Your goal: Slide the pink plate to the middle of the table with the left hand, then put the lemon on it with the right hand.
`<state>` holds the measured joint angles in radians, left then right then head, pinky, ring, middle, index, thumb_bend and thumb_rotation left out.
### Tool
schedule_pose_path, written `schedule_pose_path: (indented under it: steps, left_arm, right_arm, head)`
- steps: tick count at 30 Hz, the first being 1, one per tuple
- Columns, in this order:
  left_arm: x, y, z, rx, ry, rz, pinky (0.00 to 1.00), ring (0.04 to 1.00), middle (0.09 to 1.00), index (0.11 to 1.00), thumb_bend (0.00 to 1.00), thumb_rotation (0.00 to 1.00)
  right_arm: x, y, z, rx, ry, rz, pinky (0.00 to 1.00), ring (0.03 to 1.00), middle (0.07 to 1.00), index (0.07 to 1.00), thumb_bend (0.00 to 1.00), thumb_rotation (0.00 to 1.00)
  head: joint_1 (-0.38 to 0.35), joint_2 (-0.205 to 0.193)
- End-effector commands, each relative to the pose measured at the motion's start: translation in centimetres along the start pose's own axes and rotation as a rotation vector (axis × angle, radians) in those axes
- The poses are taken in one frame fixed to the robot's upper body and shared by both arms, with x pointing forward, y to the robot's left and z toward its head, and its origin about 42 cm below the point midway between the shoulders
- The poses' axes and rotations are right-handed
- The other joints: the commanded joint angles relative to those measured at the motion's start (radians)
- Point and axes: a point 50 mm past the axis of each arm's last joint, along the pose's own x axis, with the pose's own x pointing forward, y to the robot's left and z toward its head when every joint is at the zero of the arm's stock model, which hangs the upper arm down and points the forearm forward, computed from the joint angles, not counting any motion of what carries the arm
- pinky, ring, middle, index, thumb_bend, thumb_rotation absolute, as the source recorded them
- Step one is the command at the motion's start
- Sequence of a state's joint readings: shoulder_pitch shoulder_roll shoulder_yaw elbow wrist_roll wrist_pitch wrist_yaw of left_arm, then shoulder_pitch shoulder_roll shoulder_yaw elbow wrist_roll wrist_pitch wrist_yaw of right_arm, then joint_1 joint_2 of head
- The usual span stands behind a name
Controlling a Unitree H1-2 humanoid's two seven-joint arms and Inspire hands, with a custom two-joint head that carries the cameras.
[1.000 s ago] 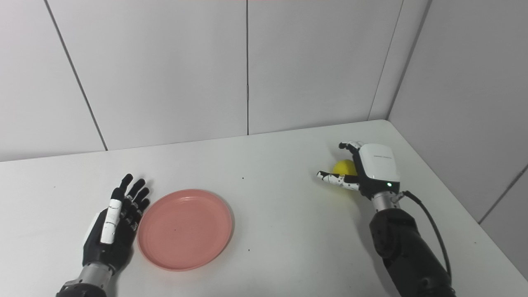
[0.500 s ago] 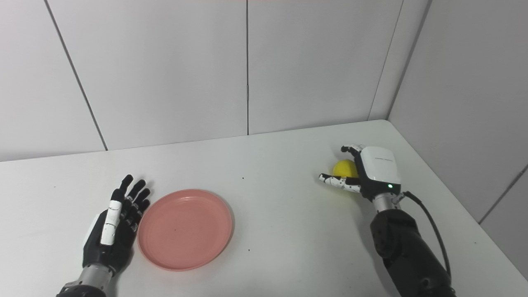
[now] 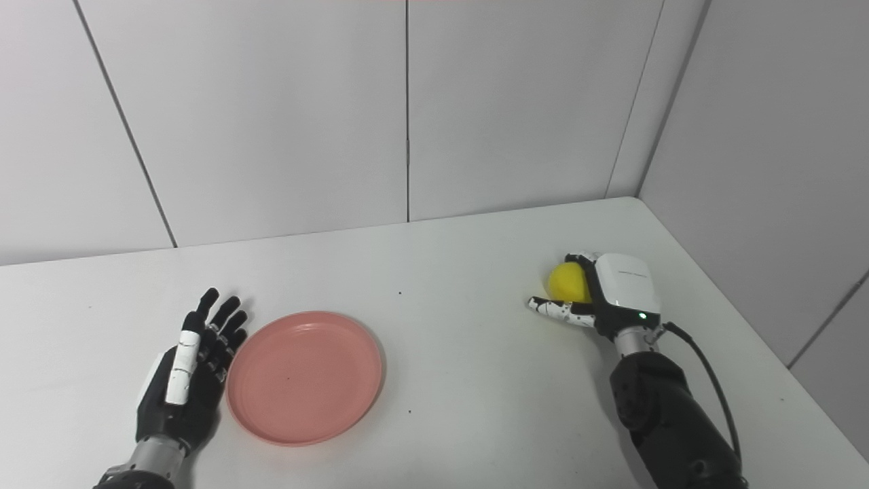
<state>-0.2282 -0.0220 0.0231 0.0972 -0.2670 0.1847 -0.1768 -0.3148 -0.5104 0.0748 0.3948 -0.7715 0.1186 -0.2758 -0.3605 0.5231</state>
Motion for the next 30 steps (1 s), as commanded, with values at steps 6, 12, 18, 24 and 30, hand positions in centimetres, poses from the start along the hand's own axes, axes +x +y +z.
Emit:
schedule_pose_path:
  steps: [6, 12, 18, 24, 30]
  left_arm:
    - [-0.95, 0.33, -2.32, -0.024, 0.119, 0.038, 1.00, 0.960, 0.950, 1.000, 0.81, 0.74]
    - [-0.92, 0.28, -2.28, -0.025, 0.117, 0.039, 1.00, 0.957, 0.945, 1.000, 0.81, 0.73]
    - [-0.85, 0.28, -2.29, -0.029, 0.118, 0.037, 1.00, 0.953, 0.946, 1.000, 0.82, 0.72]
    - [-0.83, 0.18, -2.21, -0.025, 0.114, 0.032, 1.00, 0.956, 0.946, 1.000, 0.81, 0.72]
    - [-0.96, 0.14, -2.19, -0.027, 0.118, 0.033, 1.00, 0.955, 0.946, 1.000, 0.82, 0.72]
  right_arm:
    - [1.54, -1.75, 0.37, 0.030, 0.000, -0.067, 0.37, 0.468, 0.597, 0.665, 0.81, 0.71]
    - [1.77, -1.59, 0.17, 0.065, -0.034, -0.105, 0.24, 0.292, 0.376, 0.426, 0.67, 0.64]
    - [1.94, -1.50, -0.11, 0.078, -0.079, -0.130, 0.18, 0.234, 0.307, 0.366, 0.60, 0.63]
    - [2.01, -1.54, -0.09, 0.076, -0.091, -0.132, 0.18, 0.234, 0.310, 0.381, 0.58, 0.63]
    - [1.86, -1.63, -0.07, 0.083, -0.091, -0.120, 0.19, 0.246, 0.321, 0.396, 0.58, 0.64]
  head:
    - [0.002, 0.000]
    - [0.002, 0.000]
    - [0.004, 0.002]
    - [0.004, 0.002]
    - [0.003, 0.005]
